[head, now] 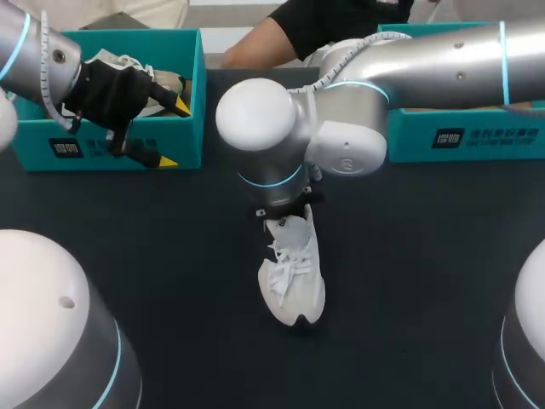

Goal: Take the shoe out of the shoebox, open the shoe tongue, remove and reinsert the insole, then place the shoe into the shoebox

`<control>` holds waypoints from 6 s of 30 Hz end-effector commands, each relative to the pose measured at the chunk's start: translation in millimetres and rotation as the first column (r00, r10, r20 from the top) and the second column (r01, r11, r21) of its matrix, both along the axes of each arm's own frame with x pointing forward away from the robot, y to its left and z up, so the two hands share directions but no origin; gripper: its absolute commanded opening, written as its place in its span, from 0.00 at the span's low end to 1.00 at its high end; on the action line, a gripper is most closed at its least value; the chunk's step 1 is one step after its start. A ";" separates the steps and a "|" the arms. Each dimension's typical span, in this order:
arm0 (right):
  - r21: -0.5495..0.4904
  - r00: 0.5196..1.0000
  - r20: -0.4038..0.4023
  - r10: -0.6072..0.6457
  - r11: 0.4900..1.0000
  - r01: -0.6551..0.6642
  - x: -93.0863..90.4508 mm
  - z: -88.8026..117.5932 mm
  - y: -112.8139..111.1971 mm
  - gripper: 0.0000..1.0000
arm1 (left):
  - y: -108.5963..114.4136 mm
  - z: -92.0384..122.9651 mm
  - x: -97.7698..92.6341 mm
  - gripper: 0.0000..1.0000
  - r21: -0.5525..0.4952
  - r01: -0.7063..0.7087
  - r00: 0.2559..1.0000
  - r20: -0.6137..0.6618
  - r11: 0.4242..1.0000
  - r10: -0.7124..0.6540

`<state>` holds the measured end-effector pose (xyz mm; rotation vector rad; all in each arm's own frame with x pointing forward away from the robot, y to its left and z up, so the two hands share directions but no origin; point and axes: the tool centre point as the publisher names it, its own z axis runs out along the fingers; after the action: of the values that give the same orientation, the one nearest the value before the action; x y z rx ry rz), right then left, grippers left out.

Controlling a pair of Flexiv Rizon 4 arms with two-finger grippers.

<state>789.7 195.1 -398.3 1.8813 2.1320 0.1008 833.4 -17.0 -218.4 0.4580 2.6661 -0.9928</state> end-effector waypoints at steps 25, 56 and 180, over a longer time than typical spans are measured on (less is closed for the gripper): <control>-0.068 0.999 -0.008 0.034 0.997 -0.034 23.3 -15.1 -11.7 0.00 | -0.1 0.1 -0.6 1.00 0.004 -0.001 1.000 0.001 1.000 0.001; -0.251 0.996 0.020 0.088 0.965 -0.080 19.2 -8.6 -26.2 0.00 | -0.1 0.1 -0.6 1.00 0.004 -0.001 1.000 0.001 1.000 0.001; 0.035 0.890 -0.442 -0.111 0.989 0.141 -33.7 51.6 11.1 1.00 | -0.1 0.1 -0.6 1.00 0.004 -0.001 1.000 0.001 1.000 0.001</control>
<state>757.1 205.8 -346.1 2.2473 2.2929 -0.3226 833.4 -16.9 -218.0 0.4582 2.6667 -0.9921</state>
